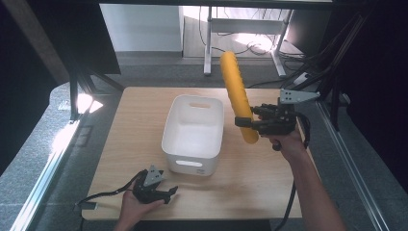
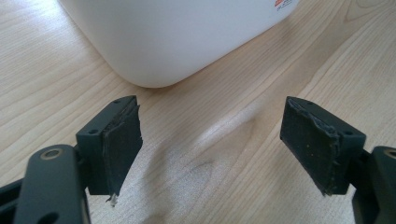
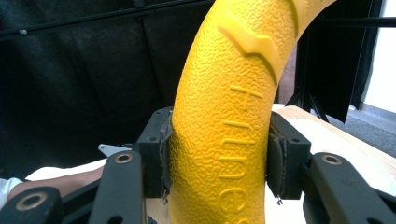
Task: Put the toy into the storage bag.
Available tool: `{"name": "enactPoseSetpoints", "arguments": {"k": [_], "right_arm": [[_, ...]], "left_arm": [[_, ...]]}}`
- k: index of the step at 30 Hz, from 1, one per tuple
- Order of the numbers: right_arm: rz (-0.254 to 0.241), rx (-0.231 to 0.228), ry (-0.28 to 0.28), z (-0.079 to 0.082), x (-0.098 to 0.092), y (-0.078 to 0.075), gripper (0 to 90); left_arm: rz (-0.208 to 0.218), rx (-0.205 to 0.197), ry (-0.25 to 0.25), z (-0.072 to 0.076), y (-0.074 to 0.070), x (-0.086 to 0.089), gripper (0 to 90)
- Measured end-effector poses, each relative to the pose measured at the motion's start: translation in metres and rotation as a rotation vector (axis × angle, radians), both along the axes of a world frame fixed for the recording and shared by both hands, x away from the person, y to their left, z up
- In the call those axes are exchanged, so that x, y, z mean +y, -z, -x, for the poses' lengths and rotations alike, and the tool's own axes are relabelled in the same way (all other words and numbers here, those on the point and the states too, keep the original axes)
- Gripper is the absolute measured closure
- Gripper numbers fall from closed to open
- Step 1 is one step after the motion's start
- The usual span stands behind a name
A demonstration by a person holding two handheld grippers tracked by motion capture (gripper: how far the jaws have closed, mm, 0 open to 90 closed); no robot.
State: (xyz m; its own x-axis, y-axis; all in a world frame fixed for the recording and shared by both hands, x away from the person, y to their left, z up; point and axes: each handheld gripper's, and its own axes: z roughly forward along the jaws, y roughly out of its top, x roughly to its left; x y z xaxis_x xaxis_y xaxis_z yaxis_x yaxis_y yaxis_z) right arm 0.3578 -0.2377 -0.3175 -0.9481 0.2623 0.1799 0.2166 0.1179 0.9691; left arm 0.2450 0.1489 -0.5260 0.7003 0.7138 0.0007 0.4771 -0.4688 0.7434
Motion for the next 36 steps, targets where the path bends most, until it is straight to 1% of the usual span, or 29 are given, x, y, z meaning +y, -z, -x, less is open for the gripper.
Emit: {"name": "enactPoseSetpoints", "arguments": {"k": [14, 25, 36], "right_arm": [[0.001, -0.009, -0.017, 0.0, 0.008, -0.004, 50.2], [-0.003, -0.032, -0.03, 0.001, 0.017, -0.014, 50.2], [-0.003, -0.036, -0.052, 0.0, 0.028, -0.021, 50.2]], "left_arm": [[-0.003, -0.001, 0.0, 0.0, 0.0, 0.0, 20.7], [-0.002, 0.001, 0.002, 0.0, 0.0, 0.0, 20.7], [-0.003, 0.002, 0.003, 0.0, 0.0, 0.0, 20.7]]}}
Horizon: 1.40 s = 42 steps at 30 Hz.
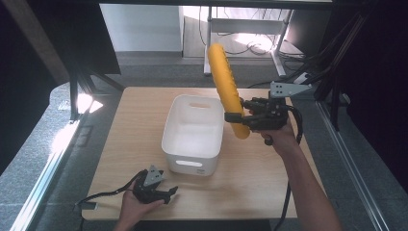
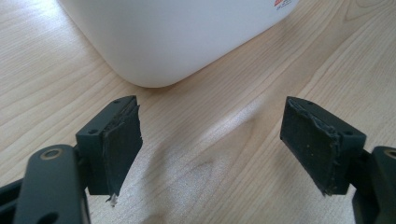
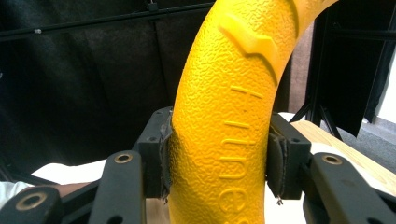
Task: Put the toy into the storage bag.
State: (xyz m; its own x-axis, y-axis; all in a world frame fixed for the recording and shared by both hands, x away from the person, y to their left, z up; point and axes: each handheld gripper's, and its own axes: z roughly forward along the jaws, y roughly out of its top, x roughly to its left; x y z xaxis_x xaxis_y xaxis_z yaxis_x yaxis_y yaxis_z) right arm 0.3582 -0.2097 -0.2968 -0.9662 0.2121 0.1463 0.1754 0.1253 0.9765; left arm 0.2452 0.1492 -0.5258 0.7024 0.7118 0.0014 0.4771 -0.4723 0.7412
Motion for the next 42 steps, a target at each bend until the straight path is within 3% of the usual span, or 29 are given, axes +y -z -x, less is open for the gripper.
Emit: {"name": "enactPoseSetpoints", "arguments": {"k": [42], "right_arm": [[0.012, -0.011, -0.099, -0.006, 0.052, -0.003, 50.2]], "left_arm": [[-0.013, -0.006, 0.0, 0.0, -0.001, 0.001, 20.6]]}}
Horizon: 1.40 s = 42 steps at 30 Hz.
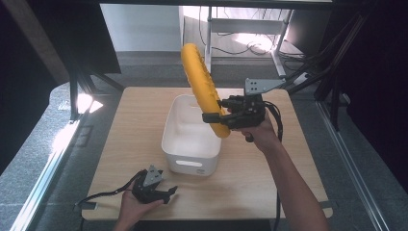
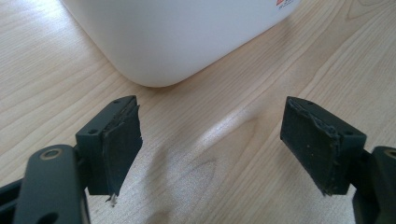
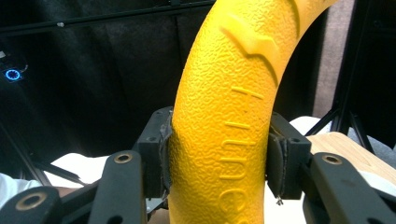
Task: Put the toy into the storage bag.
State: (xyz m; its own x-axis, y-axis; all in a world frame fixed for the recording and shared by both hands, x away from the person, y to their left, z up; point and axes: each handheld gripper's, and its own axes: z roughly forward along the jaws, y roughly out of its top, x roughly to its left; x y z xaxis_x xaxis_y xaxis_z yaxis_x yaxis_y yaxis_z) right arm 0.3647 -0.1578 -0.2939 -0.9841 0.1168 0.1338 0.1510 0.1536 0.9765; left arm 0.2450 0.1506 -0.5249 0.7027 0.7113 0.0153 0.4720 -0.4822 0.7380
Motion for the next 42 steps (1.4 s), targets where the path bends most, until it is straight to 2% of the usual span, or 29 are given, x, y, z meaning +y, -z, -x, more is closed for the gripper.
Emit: {"name": "enactPoseSetpoints", "arguments": {"k": [14, 20, 37, 42], "right_arm": [[0.011, 0.042, -0.052, -0.006, 0.02, 0.014, 50.2], [0.021, 0.062, -0.066, -0.006, 0.022, 0.022, 50.1], [0.045, 0.082, -0.12, -0.004, 0.034, 0.041, 50.1], [0.059, 0.097, -0.134, -0.006, 0.036, 0.051, 50.0]], "left_arm": [[0.011, -0.002, -0.008, 0.002, -0.001, 0.001, 20.3], [0.005, -0.001, -0.009, 0.004, 0.0, 0.0, 20.2], [-0.016, -0.012, -0.013, 0.011, -0.001, 0.002, 19.9], [-0.026, -0.009, -0.011, 0.012, 0.0, 0.002, 19.6]]}}
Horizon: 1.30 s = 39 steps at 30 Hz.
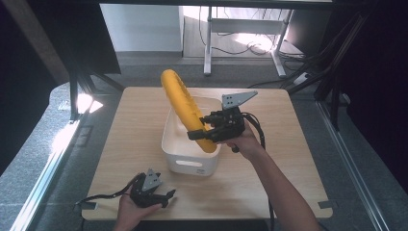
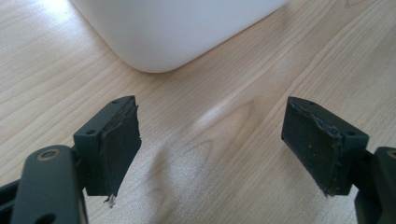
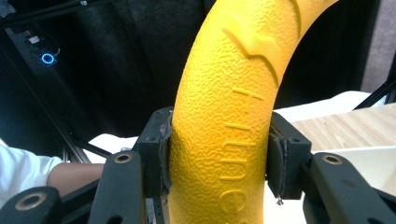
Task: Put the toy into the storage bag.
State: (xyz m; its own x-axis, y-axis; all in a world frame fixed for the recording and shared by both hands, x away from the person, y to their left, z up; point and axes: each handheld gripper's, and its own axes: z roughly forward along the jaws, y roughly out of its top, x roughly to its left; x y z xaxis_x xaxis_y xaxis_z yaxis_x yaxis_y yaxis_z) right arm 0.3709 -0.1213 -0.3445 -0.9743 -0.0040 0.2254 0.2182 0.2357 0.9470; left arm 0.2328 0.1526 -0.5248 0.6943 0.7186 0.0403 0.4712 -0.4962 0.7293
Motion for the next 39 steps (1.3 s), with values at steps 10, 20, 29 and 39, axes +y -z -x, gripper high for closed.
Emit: {"name": "enactPoseSetpoints", "arguments": {"k": [10, 20, 29, 39], "right_arm": [[0.04, 0.053, 0.005, -0.008, 0.0, 0.024, 49.8], [0.099, 0.019, 0.037, -0.016, -0.007, 0.042, 46.7], [0.082, -0.072, 0.142, -0.004, -0.02, 0.036, 37.0], [0.036, -0.12, 0.295, 0.02, -0.081, 0.045, 36.5]], "left_arm": [[-0.003, 0.005, 0.004, 0.0, 0.001, -0.001, 19.6], [-0.007, 0.009, 0.004, 0.0, 0.002, -0.001, 19.6], [-0.004, 0.009, 0.004, 0.0, 0.002, -0.001, 19.6], [-0.006, 0.009, 0.004, -0.001, 0.002, -0.001, 19.5]]}}
